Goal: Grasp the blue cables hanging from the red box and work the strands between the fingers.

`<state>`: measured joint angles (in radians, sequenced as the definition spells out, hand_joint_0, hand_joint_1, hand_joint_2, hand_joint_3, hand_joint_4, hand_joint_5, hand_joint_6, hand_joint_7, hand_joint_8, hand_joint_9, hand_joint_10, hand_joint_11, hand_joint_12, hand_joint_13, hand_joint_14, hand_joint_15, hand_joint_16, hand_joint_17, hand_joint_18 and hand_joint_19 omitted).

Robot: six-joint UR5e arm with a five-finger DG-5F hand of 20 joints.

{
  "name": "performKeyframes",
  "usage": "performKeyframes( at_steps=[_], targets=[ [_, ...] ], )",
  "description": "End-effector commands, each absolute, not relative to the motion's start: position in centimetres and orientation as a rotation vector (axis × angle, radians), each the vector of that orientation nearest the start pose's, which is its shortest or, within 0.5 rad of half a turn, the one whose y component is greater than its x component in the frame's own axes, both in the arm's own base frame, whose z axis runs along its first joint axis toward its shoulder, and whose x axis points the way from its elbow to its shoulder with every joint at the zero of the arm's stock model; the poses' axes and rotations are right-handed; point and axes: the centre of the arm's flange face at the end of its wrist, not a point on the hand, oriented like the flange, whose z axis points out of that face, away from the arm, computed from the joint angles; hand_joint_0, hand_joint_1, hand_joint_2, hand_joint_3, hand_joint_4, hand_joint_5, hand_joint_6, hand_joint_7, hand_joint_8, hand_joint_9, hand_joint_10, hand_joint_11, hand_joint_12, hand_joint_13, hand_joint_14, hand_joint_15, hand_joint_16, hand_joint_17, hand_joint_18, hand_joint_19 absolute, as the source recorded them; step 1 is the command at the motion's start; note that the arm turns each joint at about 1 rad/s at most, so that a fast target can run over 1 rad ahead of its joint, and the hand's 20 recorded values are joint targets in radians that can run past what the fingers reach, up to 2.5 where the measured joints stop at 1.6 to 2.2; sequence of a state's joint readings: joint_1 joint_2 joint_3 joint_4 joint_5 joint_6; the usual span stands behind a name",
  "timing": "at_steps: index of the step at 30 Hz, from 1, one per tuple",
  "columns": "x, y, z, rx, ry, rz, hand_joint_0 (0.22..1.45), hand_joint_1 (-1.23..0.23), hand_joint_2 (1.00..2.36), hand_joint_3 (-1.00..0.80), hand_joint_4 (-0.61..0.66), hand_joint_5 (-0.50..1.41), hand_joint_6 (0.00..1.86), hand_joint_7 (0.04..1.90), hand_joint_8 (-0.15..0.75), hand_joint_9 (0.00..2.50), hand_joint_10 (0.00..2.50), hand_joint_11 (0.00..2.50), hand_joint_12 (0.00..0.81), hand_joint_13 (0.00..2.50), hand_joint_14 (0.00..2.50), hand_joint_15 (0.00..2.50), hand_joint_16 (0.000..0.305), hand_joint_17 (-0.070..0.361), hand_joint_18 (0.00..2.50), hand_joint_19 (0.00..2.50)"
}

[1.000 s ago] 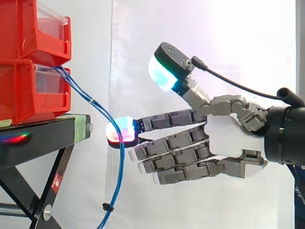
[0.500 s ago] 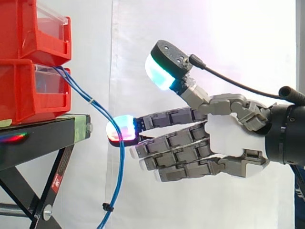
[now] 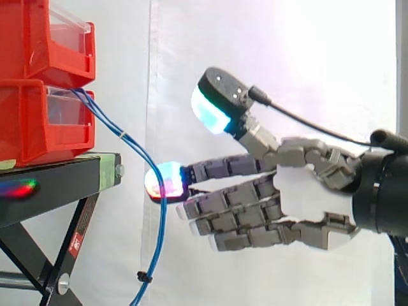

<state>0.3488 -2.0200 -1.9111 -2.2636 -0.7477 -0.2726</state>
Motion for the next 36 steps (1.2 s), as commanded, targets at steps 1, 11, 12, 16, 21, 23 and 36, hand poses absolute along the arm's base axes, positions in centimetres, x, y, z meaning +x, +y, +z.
performKeyframes(
  at_steps=[1, 11, 12, 16, 21, 23, 36],
  targets=[
    [58.7, -0.5, 14.9, 1.266, 0.905, 0.742, 0.65, -0.36, 1.00, -1.00, 0.18, -0.37, 0.00, 0.65, 0.332, 0.21, 0.00, 0.15, 0.398, 0.00, 0.00, 0.16, 0.081, 0.182, 0.00, 0.06],
    [59.8, -0.2, 14.4, 1.271, 0.897, 0.747, 0.65, -0.36, 1.00, -1.00, 0.18, -0.37, 0.00, 0.65, 0.332, 0.21, 0.00, 0.15, 0.397, 0.00, 0.00, 0.16, 0.081, 0.182, 0.00, 0.06],
    [59.8, -0.2, 14.3, 1.271, 0.897, 0.747, 0.65, -0.36, 1.00, -1.00, 0.18, -0.37, 0.01, 0.65, 0.332, 0.21, 0.00, 0.15, 0.397, 0.00, 0.00, 0.16, 0.081, 0.182, 0.00, 0.05],
    [59.8, -0.2, 14.4, 1.265, 0.897, 0.744, 0.65, -0.36, 1.00, -1.00, 0.18, -0.37, 0.00, 0.65, 0.333, 0.21, 0.00, 0.15, 0.397, 0.00, 0.00, 0.16, 0.081, 0.181, 0.00, 0.06],
    [59.9, 0.0, 14.4, 1.256, 0.902, 0.740, 0.65, -0.36, 1.00, -1.00, 0.18, -0.37, 0.00, 0.65, 0.333, 0.21, 0.00, 0.15, 0.397, 0.00, 0.00, 0.17, 0.081, 0.182, 0.00, 0.06],
    [59.9, 0.0, 14.4, 1.255, 0.902, 0.738, 0.65, -0.36, 1.00, -1.00, 0.18, -0.37, 0.00, 0.65, 0.333, 0.21, 0.00, 0.16, 0.397, 0.00, 0.00, 0.16, 0.081, 0.182, 0.00, 0.07],
    [61.1, 0.5, 11.4, 1.288, 0.919, 0.751, 0.65, -0.36, 1.00, -1.00, 0.18, -0.37, 0.00, 0.65, 0.333, 0.22, 0.00, 0.16, 0.398, 0.00, 0.00, 0.16, 0.081, 0.182, 0.00, 0.07]
  ],
)
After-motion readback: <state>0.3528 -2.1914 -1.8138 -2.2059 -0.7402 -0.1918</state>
